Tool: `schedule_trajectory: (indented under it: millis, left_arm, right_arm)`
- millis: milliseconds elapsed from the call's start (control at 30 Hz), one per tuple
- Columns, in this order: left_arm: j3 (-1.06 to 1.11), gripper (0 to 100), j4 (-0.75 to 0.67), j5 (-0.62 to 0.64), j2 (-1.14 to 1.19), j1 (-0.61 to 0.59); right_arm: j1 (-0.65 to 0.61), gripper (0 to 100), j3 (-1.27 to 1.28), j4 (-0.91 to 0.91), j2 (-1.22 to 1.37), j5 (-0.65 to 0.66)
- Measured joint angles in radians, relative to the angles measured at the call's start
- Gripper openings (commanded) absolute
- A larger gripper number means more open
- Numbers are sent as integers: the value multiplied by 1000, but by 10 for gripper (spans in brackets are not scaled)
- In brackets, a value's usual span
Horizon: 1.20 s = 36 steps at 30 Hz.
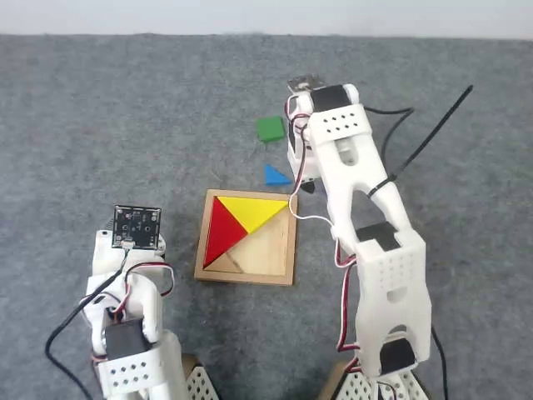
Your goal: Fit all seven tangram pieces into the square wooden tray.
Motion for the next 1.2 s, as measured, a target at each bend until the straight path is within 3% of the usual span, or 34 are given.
schedule_trajectory:
  millis: [167, 567, 733, 1200]
  left_arm:
    - [0, 15, 0, 0, 0, 0]
    - [0, 15, 0, 0, 0, 0]
    - [0, 15, 0, 0, 0, 0]
    - [0, 15, 0, 0, 0, 0]
  right_arm:
    - [28, 321, 0, -63, 26, -5]
    - [75, 297, -25, -221, 258, -26]
    - [75, 183, -110, -178, 318, -26]
    - [100, 186, -460, 0, 500, -29]
